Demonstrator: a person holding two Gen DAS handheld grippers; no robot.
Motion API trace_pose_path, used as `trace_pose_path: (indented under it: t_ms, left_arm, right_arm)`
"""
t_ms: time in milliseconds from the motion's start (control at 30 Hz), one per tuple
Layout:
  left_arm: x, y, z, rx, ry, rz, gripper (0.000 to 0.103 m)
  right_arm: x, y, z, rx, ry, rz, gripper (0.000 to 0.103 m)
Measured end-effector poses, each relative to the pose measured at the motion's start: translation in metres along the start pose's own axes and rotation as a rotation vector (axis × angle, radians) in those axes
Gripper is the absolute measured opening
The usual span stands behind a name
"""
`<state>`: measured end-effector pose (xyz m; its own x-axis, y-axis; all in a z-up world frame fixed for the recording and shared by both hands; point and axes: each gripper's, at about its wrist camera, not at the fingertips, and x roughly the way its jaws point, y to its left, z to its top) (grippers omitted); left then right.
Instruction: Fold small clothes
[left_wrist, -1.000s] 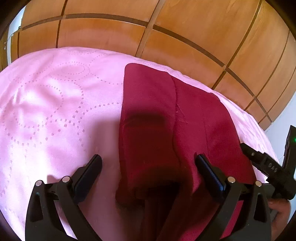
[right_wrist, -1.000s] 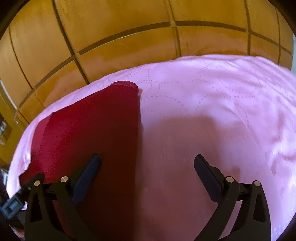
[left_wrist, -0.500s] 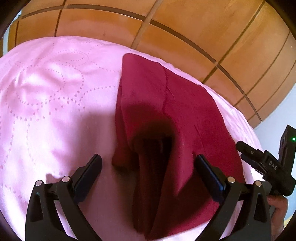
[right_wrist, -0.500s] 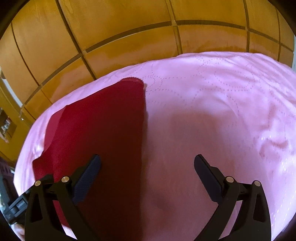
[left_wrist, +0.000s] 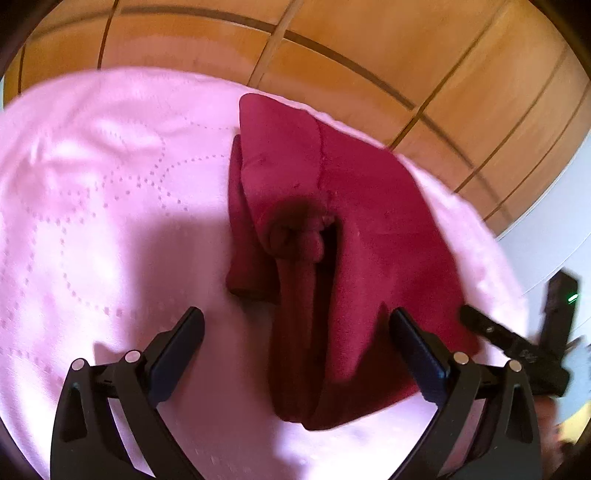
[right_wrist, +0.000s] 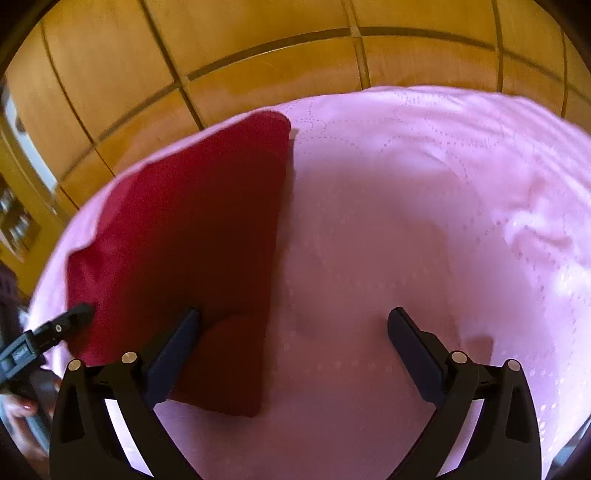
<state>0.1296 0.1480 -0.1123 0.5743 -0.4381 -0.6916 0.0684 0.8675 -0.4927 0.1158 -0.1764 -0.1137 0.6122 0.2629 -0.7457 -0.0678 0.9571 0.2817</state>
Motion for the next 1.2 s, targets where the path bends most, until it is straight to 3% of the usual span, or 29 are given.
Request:
trace_pose_path:
  t_ms: [133,233,433,600,700,767,867,1000,1200]
  left_arm:
    - [-0.006,0.013,0.011,-0.102,-0.006,-0.083,0.100]
    - [-0.004,0.017,0.021,-0.119,-0.011,-0.071,0.100]
    - [0.013,0.017,0.037,-0.097,0.038,-0.050,0.098]
    - [0.028,0.016,0.045,-0.063,0.060,-0.044,0.075]
    - [0.031,0.013,0.050,-0.037,0.079,-0.062,0.064]
    - [0.035,0.010,0.051,-0.017,0.092,-0.063,0.063]
    - [0.041,0.015,0.057,-0.036,0.115,-0.094,0.062]
    - [0.046,0.030,0.059,-0.102,0.137,-0.168,0.057]
    - [0.048,0.027,0.056,-0.074,0.139,-0.164,0.057]
  right_arm:
    - [-0.002,-0.009,0.008,0.091,0.002,0.131,0.098]
    - [0.002,-0.010,0.016,0.112,0.012,0.175,0.097]
    - [0.008,-0.016,0.022,0.162,0.034,0.186,0.097]
    - [0.014,-0.020,0.029,0.181,0.049,0.204,0.096]
    - [0.018,-0.018,0.033,0.164,0.058,0.210,0.084]
    - [0.023,-0.016,0.037,0.168,0.065,0.244,0.073]
    - [0.032,-0.016,0.040,0.213,0.080,0.317,0.068]
    - [0.045,-0.019,0.043,0.282,0.109,0.387,0.066]
    - [0.056,-0.011,0.049,0.278,0.109,0.403,0.066]
